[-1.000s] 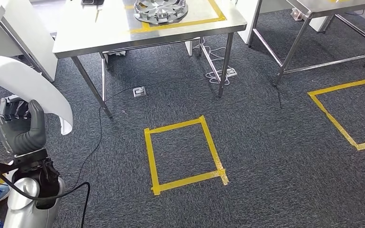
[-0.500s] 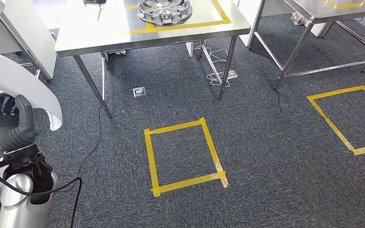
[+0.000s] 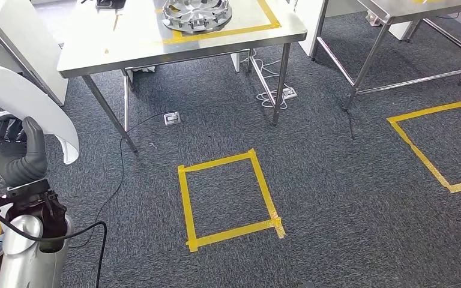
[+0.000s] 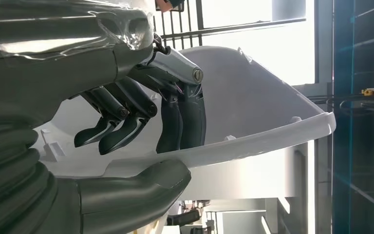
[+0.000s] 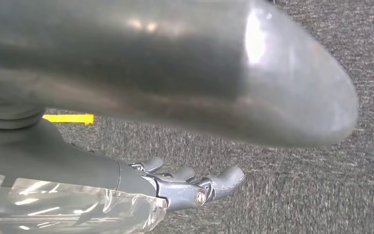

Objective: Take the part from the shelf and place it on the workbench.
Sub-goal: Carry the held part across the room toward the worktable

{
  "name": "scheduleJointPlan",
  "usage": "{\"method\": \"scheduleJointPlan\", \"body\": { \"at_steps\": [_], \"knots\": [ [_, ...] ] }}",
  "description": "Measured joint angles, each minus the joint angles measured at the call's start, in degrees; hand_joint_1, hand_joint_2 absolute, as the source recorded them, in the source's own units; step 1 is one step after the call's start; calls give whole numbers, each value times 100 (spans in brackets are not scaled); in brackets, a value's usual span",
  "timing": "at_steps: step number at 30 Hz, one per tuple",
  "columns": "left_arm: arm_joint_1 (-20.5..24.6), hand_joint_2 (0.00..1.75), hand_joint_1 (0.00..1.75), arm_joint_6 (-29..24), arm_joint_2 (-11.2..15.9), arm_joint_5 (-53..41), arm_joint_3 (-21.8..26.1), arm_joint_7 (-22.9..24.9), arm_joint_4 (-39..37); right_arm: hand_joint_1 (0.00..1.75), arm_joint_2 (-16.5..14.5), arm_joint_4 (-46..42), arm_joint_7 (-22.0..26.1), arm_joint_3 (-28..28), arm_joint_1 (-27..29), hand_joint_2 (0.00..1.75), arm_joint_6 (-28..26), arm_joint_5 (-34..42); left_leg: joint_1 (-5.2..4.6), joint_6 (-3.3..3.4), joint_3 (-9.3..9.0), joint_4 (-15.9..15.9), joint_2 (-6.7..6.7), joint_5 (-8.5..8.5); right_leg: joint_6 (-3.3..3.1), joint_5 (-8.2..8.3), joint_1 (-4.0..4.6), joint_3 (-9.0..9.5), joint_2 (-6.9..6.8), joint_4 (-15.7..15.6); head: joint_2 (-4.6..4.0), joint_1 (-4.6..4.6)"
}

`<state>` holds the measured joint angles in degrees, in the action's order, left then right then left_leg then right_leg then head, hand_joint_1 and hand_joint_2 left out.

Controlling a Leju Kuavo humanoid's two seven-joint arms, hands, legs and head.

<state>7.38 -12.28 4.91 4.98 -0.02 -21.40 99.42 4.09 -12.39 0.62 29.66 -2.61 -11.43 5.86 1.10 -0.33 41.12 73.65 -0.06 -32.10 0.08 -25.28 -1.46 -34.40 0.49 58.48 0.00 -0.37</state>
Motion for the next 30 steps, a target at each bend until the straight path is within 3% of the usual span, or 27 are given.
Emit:
{"method": "scheduleJointPlan", "body": {
  "at_steps": [2,4,7,9,10,12,14,15,17,18,20,23,25,28,29,30],
  "knots": [
    [11,175,175,-6,6,0,4,0,-19,0,-3,0,22,0,6,0,0,1,-19,91,-256,-660,-1,451,-9,-27,25,55,16,-3,0,1],
    [38,175,175,-12,11,-1,8,1,-24,0,-16,0,30,0,3,0,0,1,-65,191,-541,-1294,7,712,10,-52,55,82,25,-5,0,3],
    [59,175,175,-24,14,-5,15,5,-27,0,-28,0,29,0,7,0,0,-2,-127,258,-621,-1502,10,713,94,-65,52,88,21,-34,0,3],
    [61,175,175,-32,10,-8,23,8,-25,0,-28,0,27,1,9,0,0,-7,-111,295,-709,-1625,12,759,134,-110,52,56,4,45,0,10],
    [68,175,175,-35,7,-8,25,9,-23,0,-26,0,26,2,6,0,0,-11,-96,314,-759,-1689,14,784,130,-192,56,-38,-3,237,0,15],
    [73,175,175,-39,0,-9,26,12,-24,0,-18,0,19,2,9,0,0,-19,-88,340,-807,-1740,15,795,103,-453,49,-420,-10,941,0,24],
    [59,175,175,-42,-4,-9,26,16,-26,0,-10,0,11,2,19,0,0,-20,-94,342,-814,-1737,4,780,132,-598,40,-776,-11,1520,0,22],
    [52,175,175,-42,-5,-9,27,18,-27,0,-7,0,9,2,22,0,0,-20,-94,335,-822,-1734,-4,768,177,-548,33,-814,-11,1523,0,23],
    [45,175,175,-42,-6,-9,30,20,-27,0,6,0,8,2,19,0,0,-20,-91,299,-856,-1716,-18,727,287,-226,9,-537,-21,869,0,25],
    [45,175,175,-43,-6,-9,31,20,-27,0,12,0,8,2,15,0,0,-20,-104,267,-865,-1689,-23,693,308,-66,5,-336,-31,460,0,25],
    [46,175,175,-66,-5,-9,43,22,-27,0,17,1,8,2,15,0,0,-19,-125,205,-868,-1637,-28,627,250,99,13,-88,-43,-22,0,18],
    [48,175,175,-119,-6,-6,85,24,-27,0,11,2,10,2,17,0,0,-14,-103,125,-862,-1604,-25,571,110,101,28,-43,-34,-78,0,16],
    [54,175,175,-145,-4,2,137,23,-26,0,7,2,13,1,16,0,0,-5,-75,59,-763,-1375,-17,425,43,86,0,-3,-25,-96,0,10],
    [35,175,175,-190,-3,26,229,22,-26,0,4,3,16,1,21,0,0,-1,-39,-20,-222,-326,-11,-12,-28,38,6,51,-22,-96,0,4],
    [20,175,175,-203,-5,33,257,22,-27,0,3,3,16,2,23,0,0,-1,-32,-32,-53,-54,-11,-64,-40,22,12,68,-20,-95,0,4],
    [9,175,175,-213,-7,36,288,22,-27,0,2,4,16,2,23,0,0,-1,-29,-34,27,18,-10,-4,-45,6,16,89,-17,-95,0,4]
  ]
}}
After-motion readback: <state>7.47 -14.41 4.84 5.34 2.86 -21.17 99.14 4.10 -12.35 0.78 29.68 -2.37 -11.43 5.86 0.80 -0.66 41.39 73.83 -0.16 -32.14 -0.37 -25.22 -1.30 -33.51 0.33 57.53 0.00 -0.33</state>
